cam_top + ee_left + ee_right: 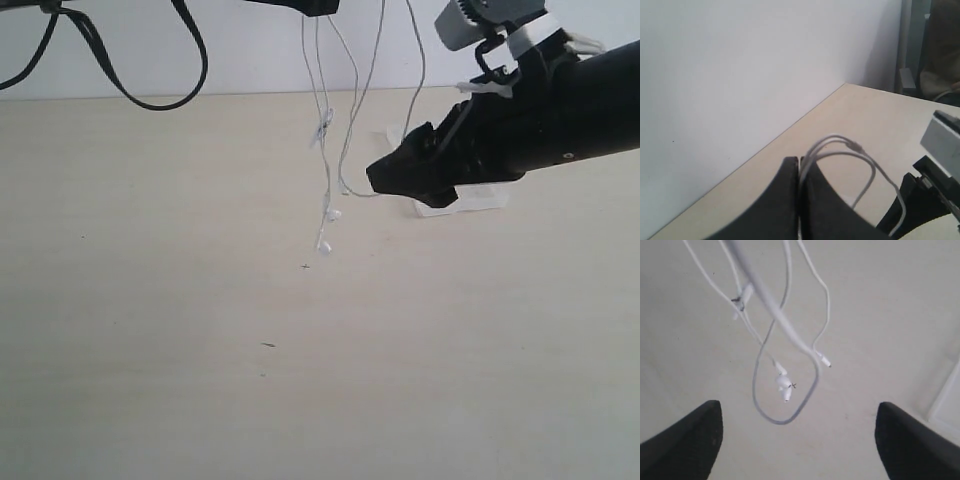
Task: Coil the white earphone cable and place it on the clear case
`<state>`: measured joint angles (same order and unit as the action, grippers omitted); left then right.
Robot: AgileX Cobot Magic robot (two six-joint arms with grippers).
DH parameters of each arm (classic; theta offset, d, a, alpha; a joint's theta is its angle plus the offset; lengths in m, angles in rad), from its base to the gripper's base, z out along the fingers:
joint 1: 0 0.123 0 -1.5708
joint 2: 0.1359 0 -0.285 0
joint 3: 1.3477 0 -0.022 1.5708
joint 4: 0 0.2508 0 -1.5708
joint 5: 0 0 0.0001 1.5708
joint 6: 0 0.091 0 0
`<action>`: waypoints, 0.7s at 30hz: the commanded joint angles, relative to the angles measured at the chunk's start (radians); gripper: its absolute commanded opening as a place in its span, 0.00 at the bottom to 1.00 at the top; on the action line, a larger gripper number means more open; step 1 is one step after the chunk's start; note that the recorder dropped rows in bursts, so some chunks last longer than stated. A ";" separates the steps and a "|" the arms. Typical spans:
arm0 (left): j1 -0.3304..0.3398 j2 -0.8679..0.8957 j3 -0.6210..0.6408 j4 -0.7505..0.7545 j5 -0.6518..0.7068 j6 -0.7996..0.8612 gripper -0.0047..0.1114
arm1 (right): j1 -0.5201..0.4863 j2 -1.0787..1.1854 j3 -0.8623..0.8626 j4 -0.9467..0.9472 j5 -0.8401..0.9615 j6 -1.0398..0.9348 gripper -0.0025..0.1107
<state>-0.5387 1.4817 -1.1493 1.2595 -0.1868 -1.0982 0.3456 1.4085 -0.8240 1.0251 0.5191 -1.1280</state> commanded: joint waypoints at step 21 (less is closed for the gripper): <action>0.003 -0.006 -0.008 -0.015 0.027 -0.012 0.04 | -0.002 -0.289 -0.002 -0.228 -0.002 0.246 0.72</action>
<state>-0.5387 1.4817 -1.1493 1.2595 -0.1685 -1.0982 0.3456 1.1639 -0.8240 0.8382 0.5245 -0.8968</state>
